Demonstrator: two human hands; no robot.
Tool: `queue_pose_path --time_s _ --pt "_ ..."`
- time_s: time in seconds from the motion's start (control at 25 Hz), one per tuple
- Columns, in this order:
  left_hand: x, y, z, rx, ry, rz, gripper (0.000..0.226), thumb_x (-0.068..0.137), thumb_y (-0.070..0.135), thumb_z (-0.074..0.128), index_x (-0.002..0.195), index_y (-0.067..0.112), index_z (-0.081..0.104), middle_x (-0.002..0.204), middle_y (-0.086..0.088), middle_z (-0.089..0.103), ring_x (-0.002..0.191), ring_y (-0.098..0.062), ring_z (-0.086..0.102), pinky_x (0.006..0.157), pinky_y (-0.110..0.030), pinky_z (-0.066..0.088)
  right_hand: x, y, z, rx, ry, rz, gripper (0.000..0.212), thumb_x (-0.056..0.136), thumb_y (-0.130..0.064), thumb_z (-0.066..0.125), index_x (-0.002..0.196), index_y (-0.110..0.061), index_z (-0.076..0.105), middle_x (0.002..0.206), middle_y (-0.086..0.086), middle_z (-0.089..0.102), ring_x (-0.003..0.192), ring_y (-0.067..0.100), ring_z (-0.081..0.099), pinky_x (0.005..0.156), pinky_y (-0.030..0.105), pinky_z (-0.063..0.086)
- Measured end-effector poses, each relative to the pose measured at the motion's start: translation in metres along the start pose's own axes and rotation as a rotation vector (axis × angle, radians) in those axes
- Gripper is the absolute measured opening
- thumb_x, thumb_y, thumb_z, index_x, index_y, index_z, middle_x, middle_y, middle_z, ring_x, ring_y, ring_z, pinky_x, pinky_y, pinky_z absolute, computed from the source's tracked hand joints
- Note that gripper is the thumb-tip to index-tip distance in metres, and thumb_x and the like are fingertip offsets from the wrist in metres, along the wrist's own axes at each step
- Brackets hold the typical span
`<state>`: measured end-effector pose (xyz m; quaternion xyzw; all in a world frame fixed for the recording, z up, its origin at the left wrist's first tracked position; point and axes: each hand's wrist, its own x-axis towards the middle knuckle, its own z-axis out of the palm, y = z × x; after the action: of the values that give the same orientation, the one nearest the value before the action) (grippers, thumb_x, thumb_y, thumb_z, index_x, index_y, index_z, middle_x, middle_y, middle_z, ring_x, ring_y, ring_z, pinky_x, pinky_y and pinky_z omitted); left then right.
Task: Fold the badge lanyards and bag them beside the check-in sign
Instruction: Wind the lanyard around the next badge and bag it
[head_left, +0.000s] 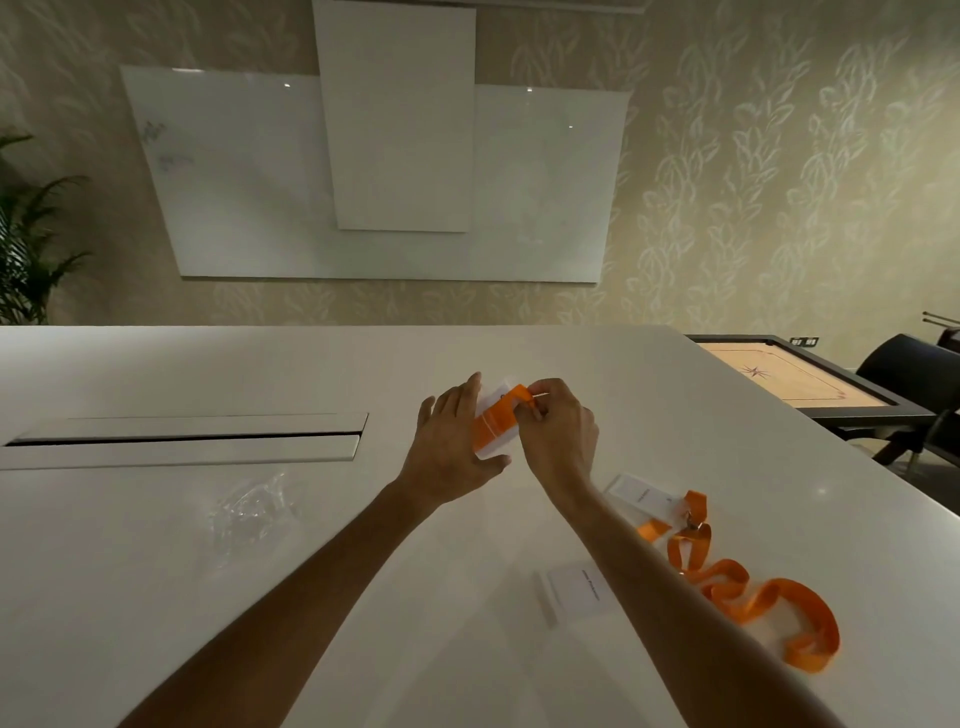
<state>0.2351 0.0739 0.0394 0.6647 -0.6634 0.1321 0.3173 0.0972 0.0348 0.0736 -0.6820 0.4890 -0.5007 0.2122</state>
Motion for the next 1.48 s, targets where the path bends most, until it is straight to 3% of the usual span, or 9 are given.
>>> queue_pose_path --time_s 0.2,0.56,0.68,0.88,1.0,1.12,1.28,1.48 --pt "0.0 0.001 0.002 -0.014 0.058 0.019 0.104 0.063 0.059 0.072 0.142 0.007 0.027 0.138 -0.01 0.049 0.123 -0.027 0.05 0.1 -0.053 0.043 -0.004 -0.004 0.0 -0.021 -0.021 -0.007 0.009 0.084 -0.022 0.062 0.091 -0.021 0.067 0.079 -0.01 0.066 0.066 0.004 0.055 0.055 0.01 0.033" --pt "-0.007 0.008 -0.004 -0.076 0.179 0.092 0.098 0.065 0.051 0.075 0.138 -0.002 0.036 0.136 -0.016 0.052 0.121 -0.03 0.054 0.1 -0.05 0.045 -0.01 -0.006 0.004 0.025 -0.104 -0.081 0.004 0.078 -0.029 0.067 0.076 -0.029 0.064 0.076 -0.019 0.06 0.07 0.001 0.057 0.059 0.012 0.036" --pt "-0.009 0.008 -0.007 -0.176 0.122 0.015 0.098 0.066 0.044 0.079 0.141 0.004 0.031 0.137 -0.008 0.051 0.121 -0.023 0.053 0.103 -0.038 0.041 -0.011 -0.005 0.006 0.036 -0.151 -0.116 0.007 0.077 -0.025 0.069 0.073 -0.027 0.064 0.089 -0.017 0.062 0.07 0.001 0.061 0.059 0.014 0.041" --pt "-0.013 0.001 -0.009 -0.436 0.02 -0.117 0.081 0.074 0.022 0.074 0.141 0.012 0.031 0.131 0.004 0.051 0.113 -0.006 0.049 0.092 -0.019 0.042 -0.012 -0.002 0.008 0.026 -0.215 -0.118 0.004 0.074 -0.02 0.072 0.076 -0.02 0.069 0.094 -0.014 0.064 0.07 0.004 0.064 0.06 0.014 0.042" --pt "-0.012 -0.006 -0.012 -0.658 0.063 -0.296 0.048 0.082 0.0 0.062 0.127 0.015 0.054 0.117 0.006 0.062 0.107 -0.007 0.058 0.096 -0.023 0.046 -0.01 -0.001 0.007 0.066 -0.227 -0.098 0.005 0.074 -0.017 0.073 0.078 -0.017 0.069 0.098 -0.011 0.064 0.07 0.005 0.065 0.06 0.011 0.04" --pt "-0.01 -0.008 -0.017 -0.891 0.098 -0.466 0.03 0.088 -0.003 0.054 0.109 0.014 0.065 0.092 0.009 0.07 0.093 -0.005 0.065 0.092 -0.023 0.049 -0.007 0.0 0.005 0.101 -0.248 -0.082 0.008 0.074 -0.013 0.074 0.079 -0.017 0.069 0.108 -0.007 0.066 0.072 0.008 0.066 0.061 0.011 0.042" --pt "-0.012 -0.01 -0.022 -1.057 0.043 -0.523 0.024 0.086 -0.01 0.052 0.09 0.005 0.07 0.091 -0.012 0.07 0.089 -0.026 0.065 0.084 -0.036 0.055 -0.007 0.003 0.001 0.096 -0.29 -0.086 0.01 0.072 -0.011 0.074 0.077 -0.018 0.07 0.113 -0.005 0.067 0.075 0.01 0.067 0.064 0.015 0.045" --pt "-0.013 -0.003 -0.026 -1.178 0.025 -0.515 0.028 0.086 -0.009 0.051 0.075 0.009 0.07 0.084 -0.01 0.07 0.081 -0.021 0.067 0.069 -0.031 0.056 -0.004 0.009 0.0 -0.041 -0.377 -0.192 0.011 0.075 -0.014 0.073 0.085 -0.015 0.077 0.116 -0.004 0.069 0.081 0.009 0.065 0.073 0.02 0.047"
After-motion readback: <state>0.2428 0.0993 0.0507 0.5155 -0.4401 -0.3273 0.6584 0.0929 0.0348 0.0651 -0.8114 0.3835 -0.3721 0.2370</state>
